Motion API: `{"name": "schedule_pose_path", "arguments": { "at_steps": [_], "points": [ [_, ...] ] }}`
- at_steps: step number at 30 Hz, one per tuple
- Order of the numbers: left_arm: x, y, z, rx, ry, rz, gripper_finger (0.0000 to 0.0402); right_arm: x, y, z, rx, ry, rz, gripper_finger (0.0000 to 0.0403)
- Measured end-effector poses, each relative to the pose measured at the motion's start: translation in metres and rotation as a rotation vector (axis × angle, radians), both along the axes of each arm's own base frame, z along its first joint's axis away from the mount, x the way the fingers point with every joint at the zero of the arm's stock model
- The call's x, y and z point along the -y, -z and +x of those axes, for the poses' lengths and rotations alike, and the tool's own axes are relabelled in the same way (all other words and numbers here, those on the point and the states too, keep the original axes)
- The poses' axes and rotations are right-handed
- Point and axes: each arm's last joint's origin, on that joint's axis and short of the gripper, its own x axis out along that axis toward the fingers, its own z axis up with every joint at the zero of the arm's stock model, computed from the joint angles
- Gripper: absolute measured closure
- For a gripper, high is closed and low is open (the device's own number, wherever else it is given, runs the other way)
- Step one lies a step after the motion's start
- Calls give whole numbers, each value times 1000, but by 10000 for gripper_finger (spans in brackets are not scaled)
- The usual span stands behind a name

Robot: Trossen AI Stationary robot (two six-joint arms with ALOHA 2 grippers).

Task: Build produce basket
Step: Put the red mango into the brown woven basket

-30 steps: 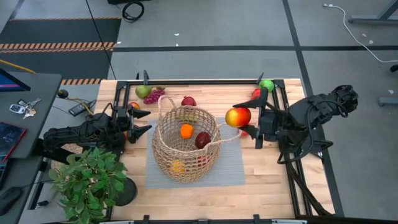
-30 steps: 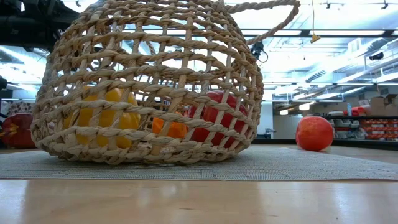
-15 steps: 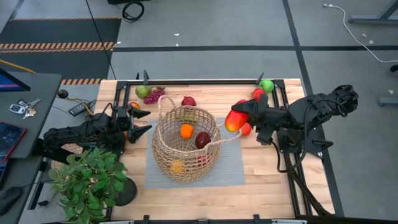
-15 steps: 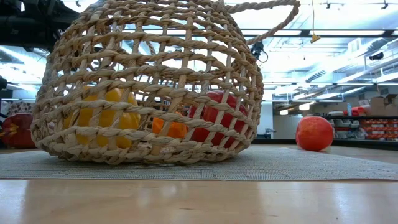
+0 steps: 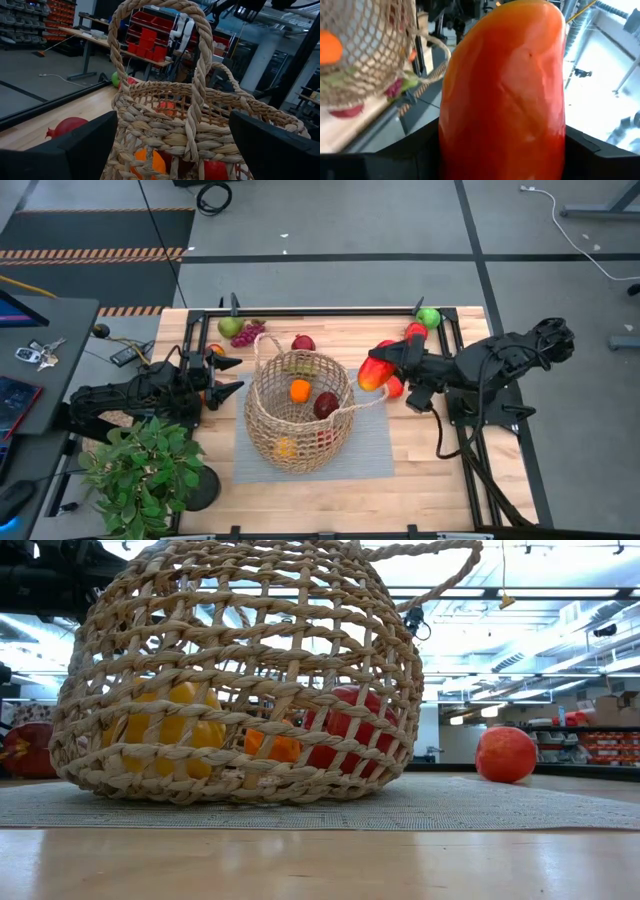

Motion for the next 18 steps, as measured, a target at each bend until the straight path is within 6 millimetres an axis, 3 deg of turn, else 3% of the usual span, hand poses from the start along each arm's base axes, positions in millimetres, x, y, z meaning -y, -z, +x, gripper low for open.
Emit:
{"name": "schedule_pose_path", "arguments": {
  "at_steps": [13, 18],
  "points": [
    [0, 0, 0, 0, 0, -1, 12, 13, 39, 63, -89, 142, 99, 121],
    [0, 0, 0, 0, 0, 0, 12, 22, 55, 85, -156, 20, 254, 121]
  ]
}}
